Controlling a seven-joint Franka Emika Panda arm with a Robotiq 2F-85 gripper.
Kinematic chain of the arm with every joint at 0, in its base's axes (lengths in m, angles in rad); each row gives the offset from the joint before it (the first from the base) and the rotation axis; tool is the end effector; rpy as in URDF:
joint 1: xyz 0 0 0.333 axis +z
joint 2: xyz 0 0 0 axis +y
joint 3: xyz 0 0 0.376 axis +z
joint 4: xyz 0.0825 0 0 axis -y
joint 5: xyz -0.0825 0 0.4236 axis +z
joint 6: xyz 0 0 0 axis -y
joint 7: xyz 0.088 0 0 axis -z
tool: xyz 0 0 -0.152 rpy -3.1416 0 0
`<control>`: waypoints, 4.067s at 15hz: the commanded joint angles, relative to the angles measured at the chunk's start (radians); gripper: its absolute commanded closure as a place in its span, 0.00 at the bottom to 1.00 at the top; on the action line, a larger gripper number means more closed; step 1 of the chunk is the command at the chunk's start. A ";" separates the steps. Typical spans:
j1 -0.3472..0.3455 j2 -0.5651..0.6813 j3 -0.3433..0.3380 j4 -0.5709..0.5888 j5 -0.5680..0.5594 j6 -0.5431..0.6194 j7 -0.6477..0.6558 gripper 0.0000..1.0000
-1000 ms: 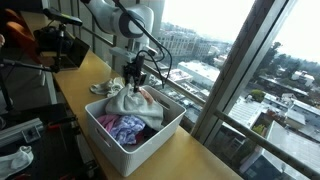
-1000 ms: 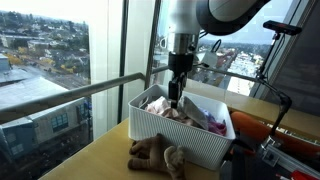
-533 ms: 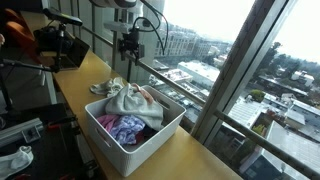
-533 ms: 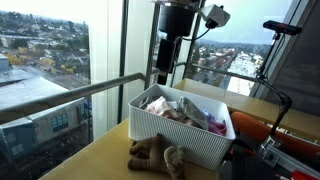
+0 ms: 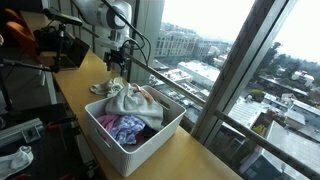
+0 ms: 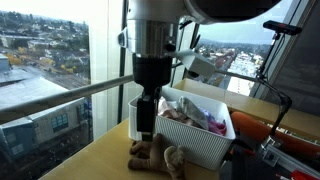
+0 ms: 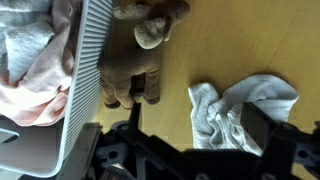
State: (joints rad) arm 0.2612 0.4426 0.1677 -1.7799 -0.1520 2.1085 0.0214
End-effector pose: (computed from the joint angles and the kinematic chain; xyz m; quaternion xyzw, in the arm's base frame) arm 0.6390 0.2693 0.2888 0.9696 0.2374 -0.0454 0.0380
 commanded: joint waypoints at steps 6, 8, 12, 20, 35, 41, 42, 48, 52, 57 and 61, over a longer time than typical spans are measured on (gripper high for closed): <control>-0.016 0.134 -0.017 0.038 0.010 0.002 -0.024 0.00; -0.019 0.153 -0.017 0.039 0.012 0.001 -0.022 0.00; -0.024 0.176 -0.018 0.028 0.013 0.002 -0.020 0.00; -0.021 0.247 -0.027 0.028 0.004 -0.001 -0.017 0.00; -0.023 0.293 -0.050 0.029 -0.003 -0.003 -0.018 0.96; -0.016 0.250 -0.046 0.022 -0.006 -0.014 -0.011 0.99; -0.010 0.227 -0.046 0.017 -0.011 -0.019 -0.005 0.98; 0.014 0.080 -0.052 0.010 -0.057 -0.046 0.003 0.98; -0.011 -0.022 -0.065 -0.008 -0.092 -0.064 -0.002 0.98; -0.066 -0.144 -0.098 -0.046 -0.124 -0.073 0.001 0.98; -0.110 -0.204 -0.117 -0.060 -0.147 -0.094 0.001 0.98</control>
State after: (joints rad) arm 0.1707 0.2987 0.0609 -1.8056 -0.2763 2.0398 0.0189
